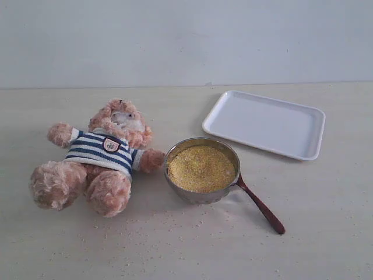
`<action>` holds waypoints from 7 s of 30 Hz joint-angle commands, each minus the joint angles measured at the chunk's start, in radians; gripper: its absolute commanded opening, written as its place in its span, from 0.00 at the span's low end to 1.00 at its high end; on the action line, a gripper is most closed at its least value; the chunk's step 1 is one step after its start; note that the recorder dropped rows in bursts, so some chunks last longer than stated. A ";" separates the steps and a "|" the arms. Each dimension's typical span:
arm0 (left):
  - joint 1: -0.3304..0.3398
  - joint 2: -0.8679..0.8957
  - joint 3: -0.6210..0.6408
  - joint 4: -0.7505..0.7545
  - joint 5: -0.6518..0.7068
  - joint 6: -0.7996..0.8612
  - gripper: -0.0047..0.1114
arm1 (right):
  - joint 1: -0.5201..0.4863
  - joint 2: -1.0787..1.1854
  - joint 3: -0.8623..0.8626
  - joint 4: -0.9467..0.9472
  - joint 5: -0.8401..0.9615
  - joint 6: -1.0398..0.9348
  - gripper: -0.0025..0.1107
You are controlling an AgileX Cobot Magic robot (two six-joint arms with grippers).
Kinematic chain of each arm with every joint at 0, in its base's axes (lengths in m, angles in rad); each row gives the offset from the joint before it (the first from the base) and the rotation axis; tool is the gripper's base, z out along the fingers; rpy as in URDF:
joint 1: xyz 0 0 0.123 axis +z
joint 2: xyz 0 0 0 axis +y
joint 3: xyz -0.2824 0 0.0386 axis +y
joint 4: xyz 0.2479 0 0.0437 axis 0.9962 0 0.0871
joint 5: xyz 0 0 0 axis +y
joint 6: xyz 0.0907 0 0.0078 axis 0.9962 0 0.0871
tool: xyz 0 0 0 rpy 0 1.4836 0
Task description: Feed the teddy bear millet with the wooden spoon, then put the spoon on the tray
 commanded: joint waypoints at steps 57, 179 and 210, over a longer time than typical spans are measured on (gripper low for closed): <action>-0.026 1.930 -0.681 -1.276 0.308 1.794 0.85 | -0.002 -0.004 0.000 -0.006 -0.013 0.001 0.02; 0.151 1.602 -0.189 -1.032 0.430 1.639 0.09 | -0.002 -0.004 -0.485 0.289 0.434 -0.045 0.02; 0.151 1.602 -0.189 -1.032 0.428 1.641 0.09 | 0.441 1.349 -0.596 0.129 0.067 -0.390 0.58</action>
